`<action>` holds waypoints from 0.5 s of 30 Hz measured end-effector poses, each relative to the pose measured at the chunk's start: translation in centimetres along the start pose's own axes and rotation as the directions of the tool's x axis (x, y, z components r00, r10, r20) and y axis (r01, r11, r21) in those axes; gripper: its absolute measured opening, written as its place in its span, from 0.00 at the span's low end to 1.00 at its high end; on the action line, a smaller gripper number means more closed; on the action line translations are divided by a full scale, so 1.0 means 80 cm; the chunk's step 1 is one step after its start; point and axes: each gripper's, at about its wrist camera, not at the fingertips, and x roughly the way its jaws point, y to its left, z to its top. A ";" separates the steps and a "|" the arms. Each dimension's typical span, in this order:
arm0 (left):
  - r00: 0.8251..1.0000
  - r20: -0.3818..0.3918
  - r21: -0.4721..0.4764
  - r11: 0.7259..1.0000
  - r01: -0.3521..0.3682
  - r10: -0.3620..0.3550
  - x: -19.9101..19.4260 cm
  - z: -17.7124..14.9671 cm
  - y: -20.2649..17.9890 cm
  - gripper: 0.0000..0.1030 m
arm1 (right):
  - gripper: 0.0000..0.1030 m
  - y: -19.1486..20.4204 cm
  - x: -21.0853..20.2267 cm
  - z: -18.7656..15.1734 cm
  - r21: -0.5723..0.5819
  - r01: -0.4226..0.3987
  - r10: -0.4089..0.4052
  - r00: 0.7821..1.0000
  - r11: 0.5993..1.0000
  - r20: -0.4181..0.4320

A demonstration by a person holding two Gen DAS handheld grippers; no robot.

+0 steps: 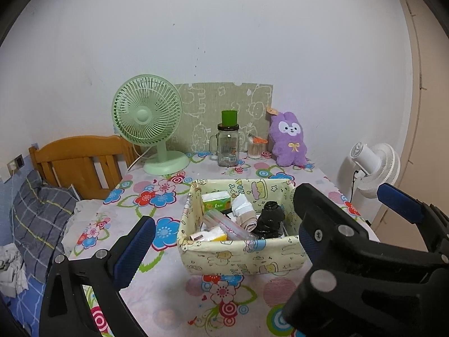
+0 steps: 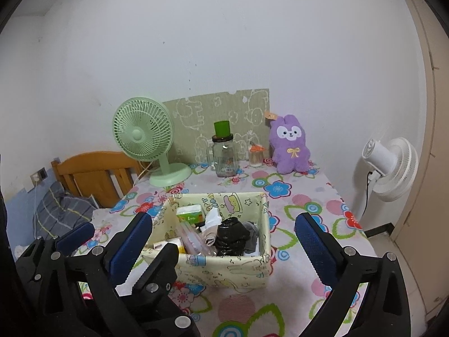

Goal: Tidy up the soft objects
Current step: 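Lift both open tools up and back away from the fabric box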

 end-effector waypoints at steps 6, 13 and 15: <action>1.000 0.017 0.020 1.000 0.000 -0.001 -0.021 -0.006 -0.001 1.00 | 1.00 -0.001 -0.024 -0.006 -0.006 0.033 -0.033 0.999 0.999 0.019; 1.000 0.029 0.010 1.000 -0.008 0.008 -0.038 -0.012 0.007 1.00 | 1.00 -0.010 -0.047 -0.012 -0.004 0.066 -0.065 0.997 0.998 0.034; 0.999 0.032 0.006 1.000 -0.011 0.010 -0.042 -0.012 0.010 1.00 | 1.00 -0.013 -0.053 -0.012 -0.005 0.080 -0.080 0.996 0.997 0.038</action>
